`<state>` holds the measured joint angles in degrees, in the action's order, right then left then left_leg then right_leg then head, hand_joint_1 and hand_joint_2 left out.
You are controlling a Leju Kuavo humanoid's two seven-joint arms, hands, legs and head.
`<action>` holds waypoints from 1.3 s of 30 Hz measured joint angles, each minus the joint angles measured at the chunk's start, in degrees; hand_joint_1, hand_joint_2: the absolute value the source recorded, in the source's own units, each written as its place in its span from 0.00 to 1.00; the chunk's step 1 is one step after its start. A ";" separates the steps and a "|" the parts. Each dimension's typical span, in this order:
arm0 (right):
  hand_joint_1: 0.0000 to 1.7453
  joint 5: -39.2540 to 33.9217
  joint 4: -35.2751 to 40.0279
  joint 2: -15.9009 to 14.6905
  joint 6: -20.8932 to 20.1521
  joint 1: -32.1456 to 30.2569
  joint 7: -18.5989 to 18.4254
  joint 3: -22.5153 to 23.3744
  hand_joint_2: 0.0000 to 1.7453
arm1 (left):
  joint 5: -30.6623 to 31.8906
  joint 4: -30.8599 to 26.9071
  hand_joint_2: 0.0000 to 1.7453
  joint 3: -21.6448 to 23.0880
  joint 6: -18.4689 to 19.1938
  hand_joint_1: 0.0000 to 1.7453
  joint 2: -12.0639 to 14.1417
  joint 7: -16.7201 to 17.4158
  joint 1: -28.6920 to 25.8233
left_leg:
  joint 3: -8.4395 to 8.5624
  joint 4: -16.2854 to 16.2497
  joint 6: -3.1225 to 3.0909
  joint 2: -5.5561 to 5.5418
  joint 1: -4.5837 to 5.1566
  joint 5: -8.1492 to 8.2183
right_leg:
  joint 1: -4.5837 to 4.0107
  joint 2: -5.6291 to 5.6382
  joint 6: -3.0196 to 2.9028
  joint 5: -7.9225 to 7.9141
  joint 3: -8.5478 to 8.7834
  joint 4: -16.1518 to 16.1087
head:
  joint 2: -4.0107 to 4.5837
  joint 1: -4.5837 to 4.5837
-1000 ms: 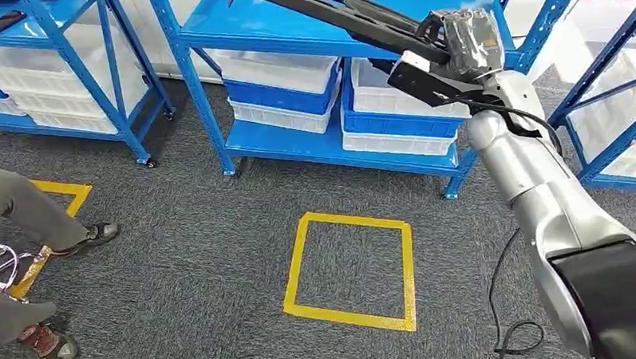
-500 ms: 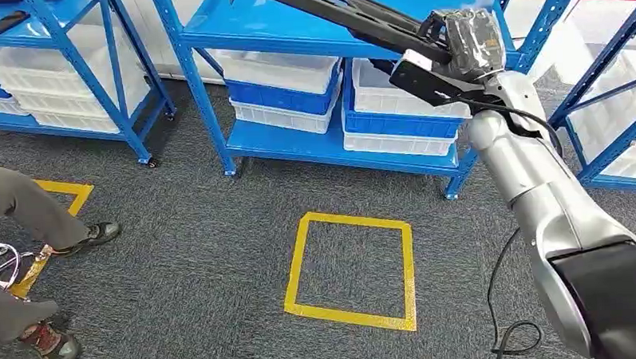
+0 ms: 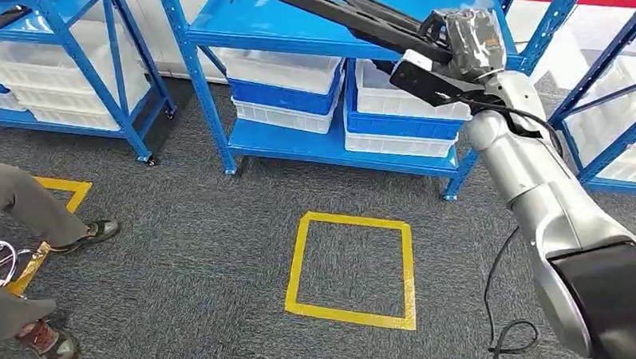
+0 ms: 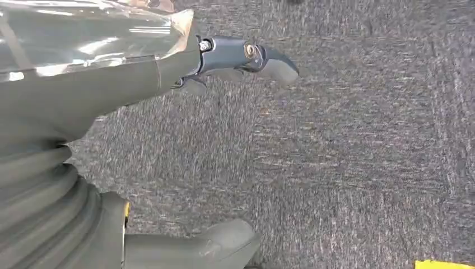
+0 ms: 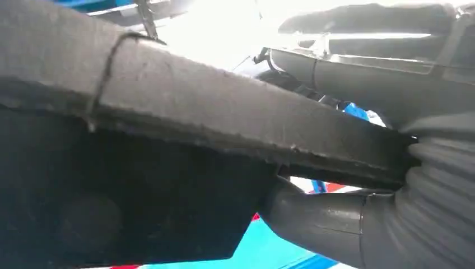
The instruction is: Take the parts from the cabinet and place them on the table.
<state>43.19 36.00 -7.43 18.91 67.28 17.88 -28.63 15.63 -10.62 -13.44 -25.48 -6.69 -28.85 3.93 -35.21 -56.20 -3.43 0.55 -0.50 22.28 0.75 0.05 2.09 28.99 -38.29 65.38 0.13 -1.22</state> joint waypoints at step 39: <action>0.97 1.44 -0.68 -0.20 0.81 -0.71 0.37 0.11 1.00 | 1.77 0.00 1.00 0.09 -1.01 0.00 -0.11 1.95 0.05 | -0.66 -2.09 0.58 -1.74 1.62 1.63 | 0.25 1.80 0.12 -5.76 3.29 -8.43 | 0.00 0.04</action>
<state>44.63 35.32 -7.63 19.72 66.58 18.25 -28.52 17.40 -10.62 -13.35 -26.49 -6.80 -26.91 3.98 -35.87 -58.29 -2.85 -1.20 1.12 23.91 1.00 1.85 2.21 23.23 -35.00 56.95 0.13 -1.18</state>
